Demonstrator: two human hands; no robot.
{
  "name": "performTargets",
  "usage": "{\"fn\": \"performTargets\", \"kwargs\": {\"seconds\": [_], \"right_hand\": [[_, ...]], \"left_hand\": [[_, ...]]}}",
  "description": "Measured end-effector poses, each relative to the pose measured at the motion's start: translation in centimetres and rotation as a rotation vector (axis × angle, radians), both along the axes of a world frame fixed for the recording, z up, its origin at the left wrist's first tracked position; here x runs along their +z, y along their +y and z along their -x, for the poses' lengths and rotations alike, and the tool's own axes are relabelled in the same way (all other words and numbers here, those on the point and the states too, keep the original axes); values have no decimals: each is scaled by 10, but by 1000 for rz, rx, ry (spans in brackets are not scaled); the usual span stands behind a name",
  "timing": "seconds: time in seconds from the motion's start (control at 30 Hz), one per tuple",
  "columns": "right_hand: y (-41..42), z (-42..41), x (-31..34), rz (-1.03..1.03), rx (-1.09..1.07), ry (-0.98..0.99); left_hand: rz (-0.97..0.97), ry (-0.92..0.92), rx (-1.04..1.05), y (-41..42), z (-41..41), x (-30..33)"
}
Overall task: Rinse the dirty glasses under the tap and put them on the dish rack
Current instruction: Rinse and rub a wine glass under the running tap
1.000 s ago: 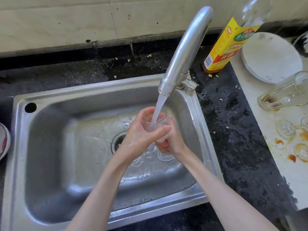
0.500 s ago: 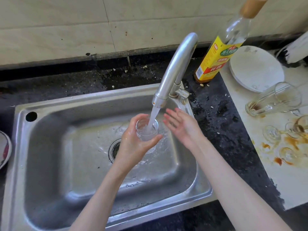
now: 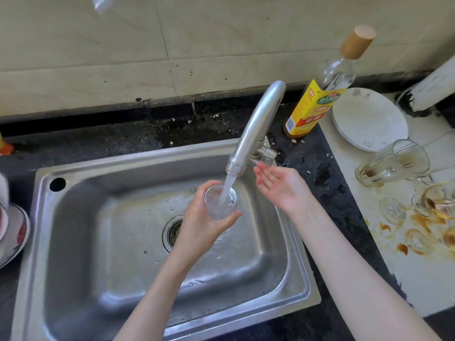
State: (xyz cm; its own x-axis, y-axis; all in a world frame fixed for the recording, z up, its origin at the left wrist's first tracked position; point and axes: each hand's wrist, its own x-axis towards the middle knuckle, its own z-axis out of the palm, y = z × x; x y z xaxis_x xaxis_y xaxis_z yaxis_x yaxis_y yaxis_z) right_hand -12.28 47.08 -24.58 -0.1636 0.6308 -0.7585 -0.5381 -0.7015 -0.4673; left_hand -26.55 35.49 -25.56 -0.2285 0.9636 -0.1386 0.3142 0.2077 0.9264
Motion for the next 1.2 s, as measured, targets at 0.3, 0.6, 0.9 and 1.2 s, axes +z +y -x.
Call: {"fn": "performTargets", "kwargs": {"seconds": [0.3,0.6,0.9,1.2], "right_hand": [[27,-13,25,24,-88,129],[-13,-14,10,-57,281,-188],[-70,27,-1,316,447,130],[-60,32,8,395,271,180]], "left_hand": [[-29,-5,2,8,-1,4],[-25,-79,99,11,1,4],[-113,-74,73,8,-3,11],[-242,211,-80,0,15,16]]}}
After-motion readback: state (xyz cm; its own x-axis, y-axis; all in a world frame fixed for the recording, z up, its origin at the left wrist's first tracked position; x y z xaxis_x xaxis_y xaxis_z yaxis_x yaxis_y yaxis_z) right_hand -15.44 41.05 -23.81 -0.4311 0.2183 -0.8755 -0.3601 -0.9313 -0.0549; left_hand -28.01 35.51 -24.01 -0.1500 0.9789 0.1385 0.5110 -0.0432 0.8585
